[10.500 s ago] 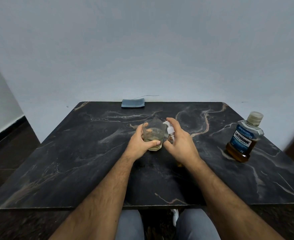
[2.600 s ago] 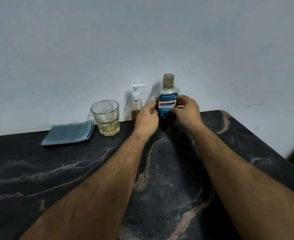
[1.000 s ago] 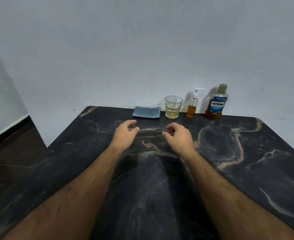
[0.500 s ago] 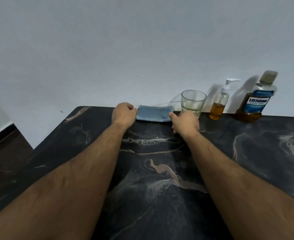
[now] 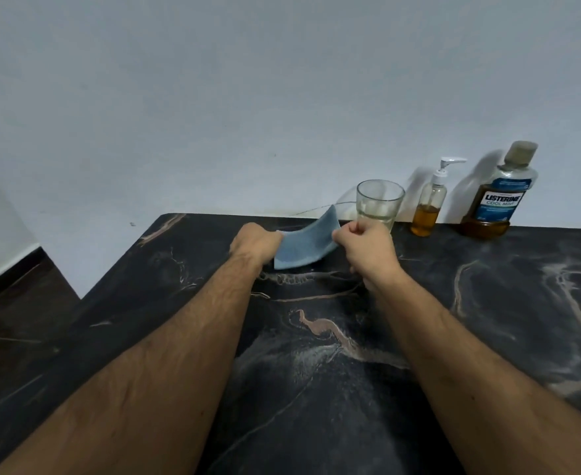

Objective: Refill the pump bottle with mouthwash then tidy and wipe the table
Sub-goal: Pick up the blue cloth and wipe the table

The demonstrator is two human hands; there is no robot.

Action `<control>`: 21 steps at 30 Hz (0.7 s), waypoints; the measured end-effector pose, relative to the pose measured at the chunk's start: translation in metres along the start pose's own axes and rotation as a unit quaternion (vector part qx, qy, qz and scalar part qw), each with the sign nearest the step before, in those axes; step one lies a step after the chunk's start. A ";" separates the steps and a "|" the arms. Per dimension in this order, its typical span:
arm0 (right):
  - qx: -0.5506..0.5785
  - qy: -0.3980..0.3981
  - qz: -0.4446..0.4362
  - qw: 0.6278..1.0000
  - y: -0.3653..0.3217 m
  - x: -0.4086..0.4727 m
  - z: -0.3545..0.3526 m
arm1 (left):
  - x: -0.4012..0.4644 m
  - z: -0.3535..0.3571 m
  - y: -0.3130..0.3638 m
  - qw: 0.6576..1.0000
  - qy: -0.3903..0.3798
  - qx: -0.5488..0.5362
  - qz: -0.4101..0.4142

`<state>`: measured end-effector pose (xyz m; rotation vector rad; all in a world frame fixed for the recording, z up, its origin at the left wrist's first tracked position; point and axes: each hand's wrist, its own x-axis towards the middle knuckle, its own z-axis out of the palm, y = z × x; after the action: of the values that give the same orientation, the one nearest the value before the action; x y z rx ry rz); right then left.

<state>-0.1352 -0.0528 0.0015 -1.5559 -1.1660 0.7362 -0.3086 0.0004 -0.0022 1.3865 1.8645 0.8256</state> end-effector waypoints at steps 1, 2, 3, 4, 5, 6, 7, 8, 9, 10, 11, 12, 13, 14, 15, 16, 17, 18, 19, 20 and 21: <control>0.029 -0.018 -0.006 0.999 -0.005 -0.017 -0.009 | -0.013 -0.007 -0.001 0.999 -0.019 -0.044 -0.002; 0.056 -0.035 -0.006 0.998 -0.011 -0.034 -0.018 | -0.030 -0.016 0.001 0.995 -0.044 -0.089 -0.005; 0.083 -0.053 -0.001 0.995 -0.014 -0.049 -0.028 | -0.045 -0.023 0.001 0.989 -0.072 -0.130 -0.011; 0.114 -0.071 0.007 0.991 -0.019 -0.066 -0.039 | -0.064 -0.032 0.002 0.982 -0.095 -0.162 -0.013; 0.144 -0.088 0.016 0.985 -0.023 -0.082 -0.050 | -0.081 -0.039 0.000 0.977 -0.112 -0.182 -0.011; 0.174 -0.104 0.023 0.979 -0.026 -0.098 -0.061 | -0.099 -0.045 0.000 0.972 -0.125 -0.200 -0.005; 0.195 -0.115 0.027 0.974 -0.030 -0.115 -0.071 | -0.116 -0.049 -0.002 0.967 -0.134 -0.217 0.003; 0.207 -0.121 0.031 0.970 -0.032 -0.130 -0.079 | -0.132 -0.051 -0.003 0.961 -0.140 -0.239 0.009; 0.217 -0.122 0.033 0.968 -0.036 -0.147 -0.088 | -0.148 -0.053 -0.006 0.955 -0.141 -0.261 0.017; 0.226 -0.123 0.034 0.966 -0.039 -0.163 -0.096 | -0.165 -0.054 -0.007 0.947 -0.145 -0.285 0.025; 0.238 -0.124 0.040 0.963 -0.041 -0.180 -0.103 | -0.182 -0.054 -0.009 0.940 -0.153 -0.305 0.030; 0.246 -0.123 0.048 0.960 -0.042 -0.195 -0.110 | -0.200 -0.055 -0.010 0.932 -0.162 -0.324 0.035; 0.252 -0.126 0.058 0.958 -0.043 -0.205 -0.115 | -0.213 -0.054 -0.011 0.927 -0.170 -0.332 0.042; 0.251 -0.132 0.069 0.956 -0.042 -0.219 -0.122 | -0.229 -0.054 -0.013 0.924 -0.175 -0.336 0.048; 0.246 -0.143 0.081 0.955 -0.043 -0.232 -0.128 | -0.244 -0.053 -0.015 0.924 -0.179 -0.332 0.058; 0.239 -0.156 0.095 0.954 -0.042 -0.244 -0.134 | -0.260 -0.052 -0.018 0.925 -0.185 -0.327 0.066; 0.230 -0.169 0.111 0.952 -0.040 -0.256 -0.140 | -0.275 -0.051 -0.021 0.924 -0.193 -0.321 0.073; 0.221 -0.177 0.123 0.951 -0.037 -0.265 -0.145 | -0.287 -0.049 -0.023 0.923 -0.202 -0.317 0.079; 0.223 -0.179 0.134 0.949 -0.033 -0.275 -0.150 | -0.299 -0.047 -0.026 0.923 -0.211 -0.309 0.085; 0.235 -0.178 0.139 0.945 -0.029 -0.284 -0.155 | -0.310 -0.046 -0.029 0.922 -0.222 -0.304 0.091; 0.255 -0.178 0.144 0.940 -0.025 -0.293 -0.159 | -0.318 -0.045 -0.032 0.920 -0.232 -0.302 0.094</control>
<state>-0.1034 -0.3824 0.0450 -1.1856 -0.9001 1.4383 -0.2932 -0.3194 0.0417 1.2239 1.0068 0.9589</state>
